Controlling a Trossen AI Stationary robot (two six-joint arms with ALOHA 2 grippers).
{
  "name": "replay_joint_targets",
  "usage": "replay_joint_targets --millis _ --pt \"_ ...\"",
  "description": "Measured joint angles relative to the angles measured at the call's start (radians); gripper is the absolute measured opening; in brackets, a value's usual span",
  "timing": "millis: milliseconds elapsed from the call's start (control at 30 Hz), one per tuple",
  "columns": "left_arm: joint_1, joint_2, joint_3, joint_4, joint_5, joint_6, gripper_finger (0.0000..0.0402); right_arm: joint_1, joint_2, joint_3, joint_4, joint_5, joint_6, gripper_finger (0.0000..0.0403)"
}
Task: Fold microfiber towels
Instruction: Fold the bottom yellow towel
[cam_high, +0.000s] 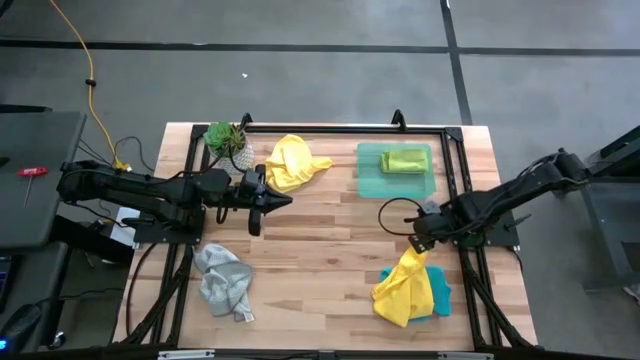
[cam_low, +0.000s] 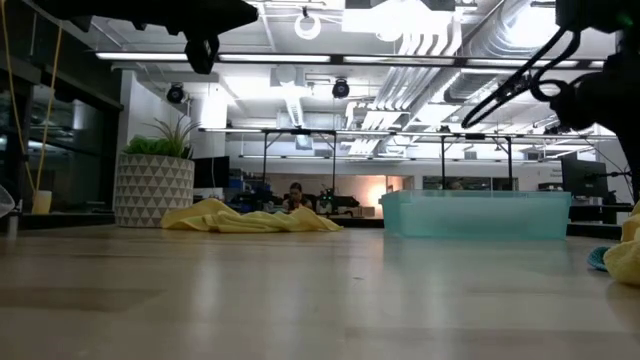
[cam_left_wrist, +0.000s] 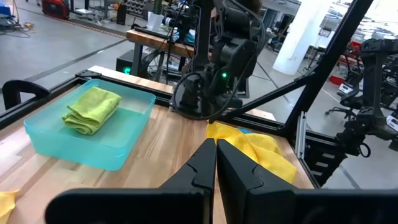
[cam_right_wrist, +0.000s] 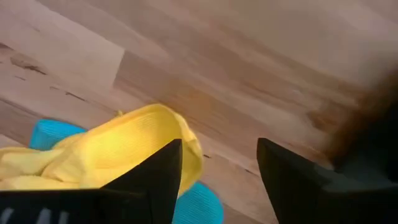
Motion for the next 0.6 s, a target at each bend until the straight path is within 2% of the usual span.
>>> replay_joint_targets --millis 167,333,433,533,600 --pt "0.0 0.0 0.0 0.0 -0.001 0.0 0.0005 0.0 0.0 -0.04 0.13 -0.018 -0.007 0.0199" --pt "0.0 0.0 0.0 -0.001 -0.004 0.0 0.0005 0.0 0.0 -0.054 0.138 -0.003 0.012 0.0182" --pt "0.0 0.0 0.0 -0.001 -0.006 -0.001 0.0005 -0.009 0.0 -0.039 0.137 0.003 0.012 0.0128" --pt "0.0 0.0 0.0 -0.001 -0.012 0.0 0.0005 -0.017 0.0 0.004 0.138 0.047 -0.002 0.0038" --pt "0.0 0.0 0.0 -0.001 -0.02 0.0 0.0005 -0.028 0.0 0.047 0.161 0.076 -0.034 0.0013"
